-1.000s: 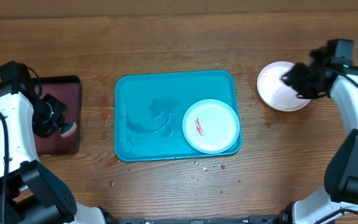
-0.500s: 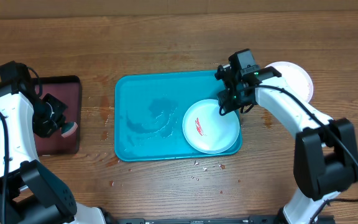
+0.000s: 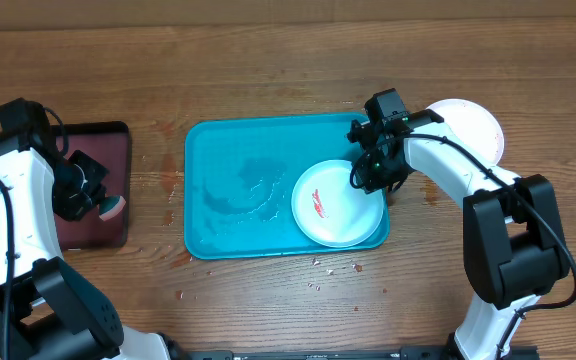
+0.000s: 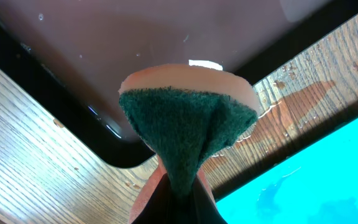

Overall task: Clean dirty plates on tray and stack at the side
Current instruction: 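Move the right gripper to the light-blue-rimmed plate's rim and grip it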

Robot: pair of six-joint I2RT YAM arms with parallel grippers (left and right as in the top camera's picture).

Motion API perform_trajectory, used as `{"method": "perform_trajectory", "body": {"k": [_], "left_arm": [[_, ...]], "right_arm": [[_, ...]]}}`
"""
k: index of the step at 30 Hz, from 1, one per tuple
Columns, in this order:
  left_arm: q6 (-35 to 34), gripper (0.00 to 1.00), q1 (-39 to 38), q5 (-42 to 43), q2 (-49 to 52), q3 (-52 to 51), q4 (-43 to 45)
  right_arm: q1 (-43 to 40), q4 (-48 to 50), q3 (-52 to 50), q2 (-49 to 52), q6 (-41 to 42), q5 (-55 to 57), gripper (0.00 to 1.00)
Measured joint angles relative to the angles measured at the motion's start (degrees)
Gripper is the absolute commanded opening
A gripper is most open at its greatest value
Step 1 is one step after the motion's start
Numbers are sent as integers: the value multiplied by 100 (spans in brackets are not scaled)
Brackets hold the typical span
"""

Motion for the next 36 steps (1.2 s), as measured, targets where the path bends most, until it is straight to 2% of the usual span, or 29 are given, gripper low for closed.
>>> {"method": "perform_trajectory", "body": {"k": [4, 12, 15, 17, 21, 26, 31, 36], "left_arm": [[2, 4, 0, 0, 0, 0, 0], [9, 4, 0, 125, 0, 0, 15], [9, 4, 0, 157, 0, 0, 31], [61, 4, 0, 203, 0, 0, 55], [225, 4, 0, 474, 0, 0, 138], [420, 4, -90, 946, 0, -4, 203], [649, 4, -866, 1180, 0, -4, 280], [730, 4, -2330, 1285, 0, -11, 671]], "right_arm": [[33, -9, 0, 0, 660, -490, 36], [83, -326, -44, 0, 1683, -321, 34], [83, -319, -234, 0, 1893, -299, 24], [83, -317, -256, 0, 1974, -291, 20], [83, -146, -262, 0, 2122, -289, 4], [114, 496, -267, 0, 2409, -627, 4], [332, 1176, -278, 0, 2798, -710, 4], [732, 1569, -278, 9, 3025, -789, 4]]}}
